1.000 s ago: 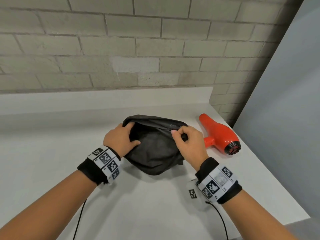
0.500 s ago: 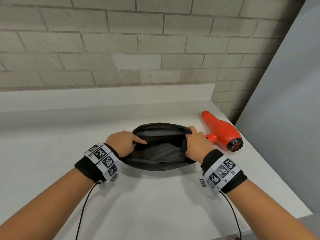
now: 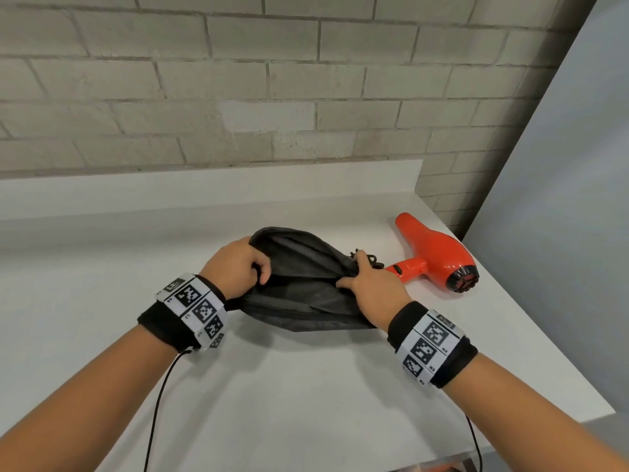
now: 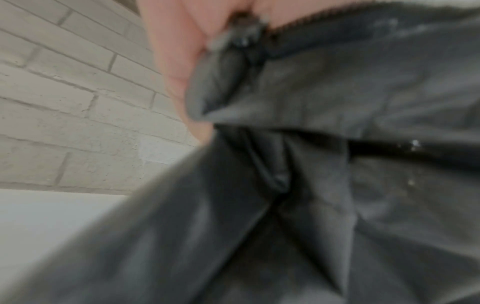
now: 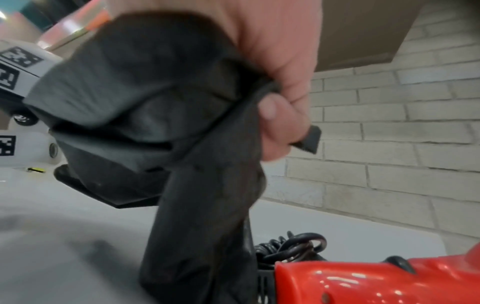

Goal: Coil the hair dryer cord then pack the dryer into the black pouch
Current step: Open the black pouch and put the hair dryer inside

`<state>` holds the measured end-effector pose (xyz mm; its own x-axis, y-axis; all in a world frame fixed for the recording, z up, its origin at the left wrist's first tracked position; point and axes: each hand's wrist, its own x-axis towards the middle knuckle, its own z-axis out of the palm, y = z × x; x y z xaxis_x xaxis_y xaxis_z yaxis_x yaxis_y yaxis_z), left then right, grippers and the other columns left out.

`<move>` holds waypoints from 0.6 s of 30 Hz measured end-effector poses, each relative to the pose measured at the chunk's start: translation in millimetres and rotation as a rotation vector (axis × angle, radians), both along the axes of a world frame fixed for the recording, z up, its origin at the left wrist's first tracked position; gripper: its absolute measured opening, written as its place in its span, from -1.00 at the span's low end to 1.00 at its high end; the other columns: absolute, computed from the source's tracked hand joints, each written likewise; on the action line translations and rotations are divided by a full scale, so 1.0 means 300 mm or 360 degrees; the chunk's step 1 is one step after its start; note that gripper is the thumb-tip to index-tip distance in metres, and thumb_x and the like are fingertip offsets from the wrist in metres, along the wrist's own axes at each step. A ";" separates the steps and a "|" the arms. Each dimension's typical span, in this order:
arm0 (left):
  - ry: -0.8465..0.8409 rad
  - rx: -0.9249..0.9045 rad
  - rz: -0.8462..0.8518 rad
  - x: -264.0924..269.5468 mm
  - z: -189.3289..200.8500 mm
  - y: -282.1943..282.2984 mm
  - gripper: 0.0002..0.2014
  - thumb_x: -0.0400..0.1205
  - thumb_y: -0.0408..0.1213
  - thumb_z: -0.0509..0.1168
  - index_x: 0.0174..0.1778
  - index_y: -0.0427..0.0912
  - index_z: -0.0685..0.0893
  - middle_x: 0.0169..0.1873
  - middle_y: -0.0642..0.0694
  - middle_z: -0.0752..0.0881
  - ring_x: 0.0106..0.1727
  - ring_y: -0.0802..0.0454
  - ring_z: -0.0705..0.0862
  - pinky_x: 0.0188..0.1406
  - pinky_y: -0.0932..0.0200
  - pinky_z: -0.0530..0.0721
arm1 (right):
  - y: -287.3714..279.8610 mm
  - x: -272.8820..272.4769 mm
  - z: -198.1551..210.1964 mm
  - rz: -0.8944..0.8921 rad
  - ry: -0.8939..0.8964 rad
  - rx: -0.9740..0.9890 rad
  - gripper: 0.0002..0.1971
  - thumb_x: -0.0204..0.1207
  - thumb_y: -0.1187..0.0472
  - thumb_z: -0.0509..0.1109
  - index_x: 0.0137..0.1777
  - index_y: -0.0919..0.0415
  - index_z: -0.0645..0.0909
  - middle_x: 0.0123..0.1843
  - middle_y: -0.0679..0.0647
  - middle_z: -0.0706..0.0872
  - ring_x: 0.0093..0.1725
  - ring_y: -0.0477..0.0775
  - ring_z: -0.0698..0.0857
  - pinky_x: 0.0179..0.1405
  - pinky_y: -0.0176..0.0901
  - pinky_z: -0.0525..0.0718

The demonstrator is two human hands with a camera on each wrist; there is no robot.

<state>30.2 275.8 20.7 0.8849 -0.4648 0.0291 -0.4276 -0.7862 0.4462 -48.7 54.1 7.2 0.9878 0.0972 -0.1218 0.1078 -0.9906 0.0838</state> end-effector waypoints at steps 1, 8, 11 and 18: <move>0.0028 0.0052 0.0069 0.003 -0.004 0.002 -0.63 0.36 -0.55 0.17 -0.54 0.05 0.63 -0.21 0.06 0.54 -0.05 -0.13 0.61 -0.11 0.14 0.46 | 0.002 -0.003 0.001 0.0023 0.0054 -0.0069 -0.52 0.56 0.34 0.20 0.44 -0.05 0.39 0.43 0.23 0.22 -0.17 0.21 0.64 -0.27 -0.02 0.53; 0.0223 0.0684 0.0063 -0.001 -0.058 0.015 -0.19 0.34 -0.15 0.48 0.47 0.24 0.25 0.21 -0.17 0.30 0.20 -0.22 0.50 0.19 -0.02 0.61 | -0.002 0.003 -0.011 -0.0060 0.0316 0.0002 -0.45 0.43 0.23 0.33 0.43 0.19 0.31 0.52 0.25 0.15 0.14 0.32 0.60 -0.07 0.05 0.63; 0.0308 0.0885 0.0021 -0.016 -0.090 0.019 -0.13 0.36 -0.13 0.46 0.51 0.23 0.11 0.42 -0.14 0.09 0.32 -0.23 0.40 0.26 -0.06 0.58 | -0.022 0.023 -0.008 -0.0067 0.0522 0.0063 -0.39 0.40 0.13 0.38 0.45 0.20 0.30 0.49 0.22 0.24 0.29 0.32 0.50 0.24 0.10 0.59; 0.0506 0.0643 -0.0292 -0.002 -0.083 0.012 -0.22 0.47 -0.44 0.28 0.56 0.11 0.14 0.59 0.04 0.13 0.48 -0.08 0.36 0.42 0.17 0.38 | -0.053 0.037 -0.047 -0.0115 0.0848 0.0305 -0.37 0.42 0.16 0.39 0.50 0.16 0.34 0.46 0.16 0.51 0.38 0.18 0.53 0.40 -0.07 0.50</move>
